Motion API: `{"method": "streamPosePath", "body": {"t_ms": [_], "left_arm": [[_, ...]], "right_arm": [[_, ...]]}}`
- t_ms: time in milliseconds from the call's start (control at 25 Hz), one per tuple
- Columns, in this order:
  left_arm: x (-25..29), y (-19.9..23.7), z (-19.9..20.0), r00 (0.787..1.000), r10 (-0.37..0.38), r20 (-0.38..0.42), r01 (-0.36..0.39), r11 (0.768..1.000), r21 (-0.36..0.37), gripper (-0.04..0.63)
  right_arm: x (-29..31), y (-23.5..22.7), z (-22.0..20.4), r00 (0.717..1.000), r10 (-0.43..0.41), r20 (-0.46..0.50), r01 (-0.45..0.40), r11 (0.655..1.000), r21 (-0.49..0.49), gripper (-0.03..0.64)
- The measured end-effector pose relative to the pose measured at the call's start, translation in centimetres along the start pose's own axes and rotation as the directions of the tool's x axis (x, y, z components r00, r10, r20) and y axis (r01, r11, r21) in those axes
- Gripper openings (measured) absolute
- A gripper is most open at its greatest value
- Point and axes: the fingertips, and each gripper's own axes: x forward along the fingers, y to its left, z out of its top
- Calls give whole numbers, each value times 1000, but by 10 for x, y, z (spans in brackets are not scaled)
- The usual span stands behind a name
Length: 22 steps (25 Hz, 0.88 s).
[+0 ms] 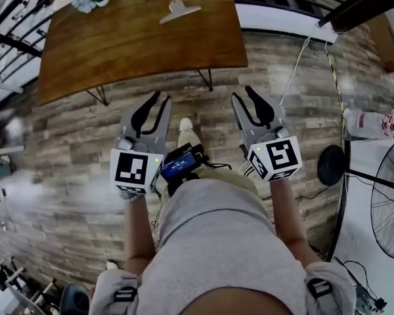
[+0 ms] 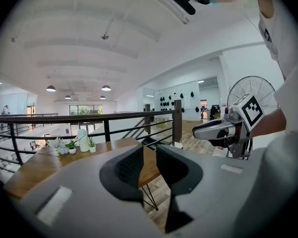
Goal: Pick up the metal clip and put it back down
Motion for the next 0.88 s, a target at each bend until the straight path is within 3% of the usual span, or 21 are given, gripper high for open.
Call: {"method": "streamPosePath", "body": {"t_ms": [240, 520, 880], "left_arm": [[63, 60, 3, 999, -41, -24, 41, 999, -14, 81], [88, 76, 17, 997, -75, -32, 75, 997, -5, 81], [137, 137, 19, 994, -101, -38, 101, 995, -14, 81]], "right_arm": [[75, -25, 15, 999, -31, -38, 31, 999, 7, 129], [96, -39, 32, 998, -54, -31, 54, 998, 9, 129], [170, -59, 48, 995, -80, -53, 80, 997, 1, 129]]}}
